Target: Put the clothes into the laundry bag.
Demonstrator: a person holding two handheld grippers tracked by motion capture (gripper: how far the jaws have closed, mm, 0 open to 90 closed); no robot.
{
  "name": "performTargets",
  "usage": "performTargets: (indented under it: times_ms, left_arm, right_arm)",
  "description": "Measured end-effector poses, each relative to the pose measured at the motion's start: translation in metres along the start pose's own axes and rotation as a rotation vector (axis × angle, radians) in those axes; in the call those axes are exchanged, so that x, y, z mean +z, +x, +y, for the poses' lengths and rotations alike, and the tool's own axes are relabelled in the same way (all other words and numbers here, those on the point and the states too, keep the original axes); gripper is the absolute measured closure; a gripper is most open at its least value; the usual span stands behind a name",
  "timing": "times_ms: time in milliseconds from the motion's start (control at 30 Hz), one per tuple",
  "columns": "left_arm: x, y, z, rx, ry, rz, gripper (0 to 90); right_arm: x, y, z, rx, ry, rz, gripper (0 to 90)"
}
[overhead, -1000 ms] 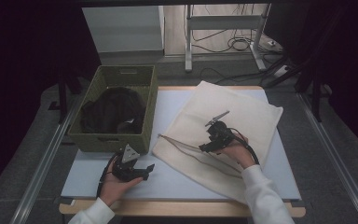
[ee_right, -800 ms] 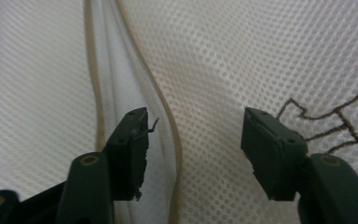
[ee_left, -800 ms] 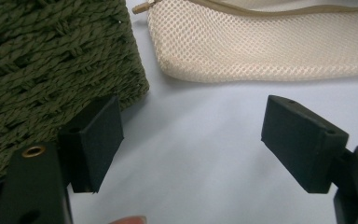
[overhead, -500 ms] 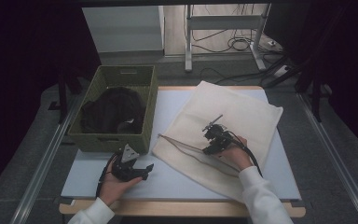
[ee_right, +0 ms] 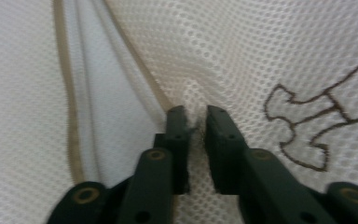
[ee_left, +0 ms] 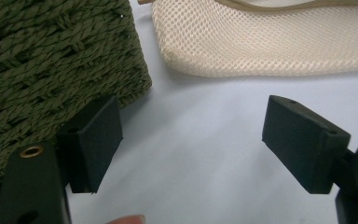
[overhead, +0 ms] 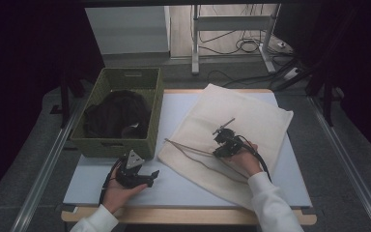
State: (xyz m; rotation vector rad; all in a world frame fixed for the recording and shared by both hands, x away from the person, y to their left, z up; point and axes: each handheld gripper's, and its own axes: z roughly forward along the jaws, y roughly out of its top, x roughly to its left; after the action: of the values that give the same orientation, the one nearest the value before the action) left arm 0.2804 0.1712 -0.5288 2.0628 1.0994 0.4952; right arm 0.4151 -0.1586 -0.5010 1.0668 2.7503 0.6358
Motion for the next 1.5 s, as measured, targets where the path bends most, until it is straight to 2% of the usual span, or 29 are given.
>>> performTargets:
  times_ms: [200, 400, 667, 1000, 1267, 1500]
  left_arm:
    - [0.000, 0.000, 0.000, -0.003, -0.001, 0.001, 20.1]
    - [0.000, 0.001, -0.001, -0.001, 0.002, 0.001, 20.1]
    - [0.000, 0.001, -0.001, 0.001, 0.001, 0.002, 19.9]
    - [0.000, 0.001, -0.001, 0.002, 0.002, 0.005, 19.9]
    - [0.000, 0.001, -0.001, 0.003, 0.003, 0.006, 19.9]
    - [0.000, 0.002, -0.001, 0.005, 0.007, 0.009, 19.9]
  right_arm:
    - [0.000, 0.000, 0.000, 0.001, 0.000, 0.016, 86.8]
    - [-0.004, 0.000, 0.001, -0.007, -0.011, 0.024, 87.8]
    - [-0.017, 0.002, 0.003, -0.012, -0.060, 0.043, 88.1]
    - [-0.036, 0.004, 0.006, -0.018, -0.124, 0.043, 88.5]
    - [-0.045, 0.004, 0.006, -0.019, -0.153, 0.045, 88.7]
    - [-0.057, 0.002, 0.007, -0.010, -0.207, 0.041, 88.8]
